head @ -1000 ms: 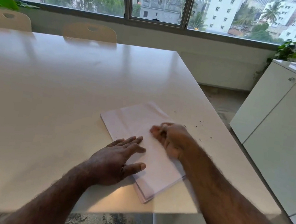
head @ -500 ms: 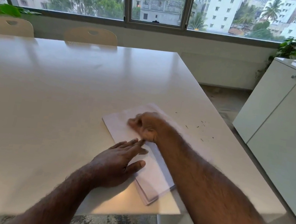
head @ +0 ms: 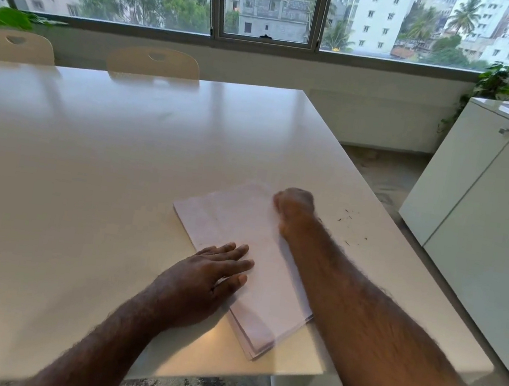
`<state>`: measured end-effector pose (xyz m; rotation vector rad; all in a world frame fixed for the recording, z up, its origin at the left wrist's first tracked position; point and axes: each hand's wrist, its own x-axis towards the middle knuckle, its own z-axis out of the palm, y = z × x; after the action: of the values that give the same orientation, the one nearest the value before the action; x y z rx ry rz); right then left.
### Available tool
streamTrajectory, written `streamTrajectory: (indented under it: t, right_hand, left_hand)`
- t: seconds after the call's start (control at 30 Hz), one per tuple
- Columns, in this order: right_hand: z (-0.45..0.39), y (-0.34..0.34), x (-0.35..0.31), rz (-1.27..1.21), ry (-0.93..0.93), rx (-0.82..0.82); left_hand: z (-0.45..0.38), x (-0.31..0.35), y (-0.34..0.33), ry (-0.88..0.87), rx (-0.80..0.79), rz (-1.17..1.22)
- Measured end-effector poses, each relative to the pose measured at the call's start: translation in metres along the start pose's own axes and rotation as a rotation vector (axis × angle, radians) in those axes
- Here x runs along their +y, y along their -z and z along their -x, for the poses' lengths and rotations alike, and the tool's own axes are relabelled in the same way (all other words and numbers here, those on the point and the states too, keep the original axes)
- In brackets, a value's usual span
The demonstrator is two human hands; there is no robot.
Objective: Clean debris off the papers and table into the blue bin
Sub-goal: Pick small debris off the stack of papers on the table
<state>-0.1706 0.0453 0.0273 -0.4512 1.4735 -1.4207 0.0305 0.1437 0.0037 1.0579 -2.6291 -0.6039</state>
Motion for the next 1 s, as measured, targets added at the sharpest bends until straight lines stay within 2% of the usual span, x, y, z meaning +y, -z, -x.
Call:
streamTrajectory:
  t: [0.07, 0.1, 0.17, 0.23, 0.3, 0.33, 0.43, 0.5, 0.57, 0.63, 0.67, 0.7, 0.8, 0.83, 0.87, 0.93, 1.0]
  right_hand:
    - [0.004, 0.000, -0.003, -0.021, 0.004, 0.024]
    - [0.012, -0.003, -0.003, -0.132, 0.015, -0.034]
    - [0.037, -0.022, 0.007, -0.286, -0.086, -0.270]
    - [0.052, -0.042, 0.019, -0.205, -0.263, -0.464]
    - [0.045, -0.046, 0.026, -0.205, -0.339, -0.502]
    - [0.042, -0.043, 0.023, -0.260, -0.330, -0.464]
    - [0.015, -0.019, 0.010, -0.446, -0.137, -0.226]
    - [-0.008, 0.013, 0.001, -0.306, 0.083, -0.004]
    - [-0.025, 0.042, -0.006, -0.111, 0.221, 0.235]
    - [-0.017, 0.056, -0.013, -0.152, 0.302, 0.368]
    - [0.001, 0.057, -0.015, -0.208, 0.295, 0.330]
    - [0.017, 0.054, -0.011, -0.245, 0.274, 0.213]
    - [0.073, 0.045, 0.011, -0.201, 0.008, -0.265]
    - [0.078, 0.046, 0.017, -0.204, -0.076, -0.330]
    - [0.080, 0.050, 0.016, -0.237, -0.107, -0.306]
    - [0.060, 0.069, 0.004, -0.266, 0.038, -0.028]
    - [0.040, 0.099, -0.013, 0.031, 0.278, 0.316]
  left_hand:
    - [0.000, -0.003, 0.000, -0.004, 0.002, -0.001]
    - [-0.001, -0.003, 0.000, -0.010, 0.004, 0.000]
    - [0.000, -0.005, 0.001, -0.007, -0.005, -0.009]
    - [0.001, -0.007, 0.001, 0.008, -0.025, -0.040]
    - [-0.001, -0.007, 0.000, 0.011, -0.033, -0.056]
    - [-0.002, -0.006, 0.000, 0.011, -0.037, -0.050]
    - [-0.004, -0.004, 0.000, 0.008, -0.043, -0.015]
    - [-0.005, -0.005, 0.000, 0.007, -0.033, 0.001]
    - [-0.004, -0.008, -0.001, 0.014, -0.034, 0.011]
    - [-0.003, -0.009, -0.002, 0.017, -0.035, 0.015]
    - [-0.003, -0.009, -0.002, 0.015, -0.031, 0.015]
    - [-0.003, -0.009, -0.003, 0.014, -0.025, 0.019]
    - [-0.003, -0.010, -0.001, 0.019, -0.011, 0.025]
    - [-0.003, -0.011, 0.000, 0.017, -0.017, 0.022]
    - [-0.003, -0.012, 0.001, 0.012, -0.018, 0.025]
    - [-0.004, -0.011, 0.001, 0.011, -0.020, 0.034]
    - [-0.005, -0.010, -0.002, 0.013, -0.022, 0.032]
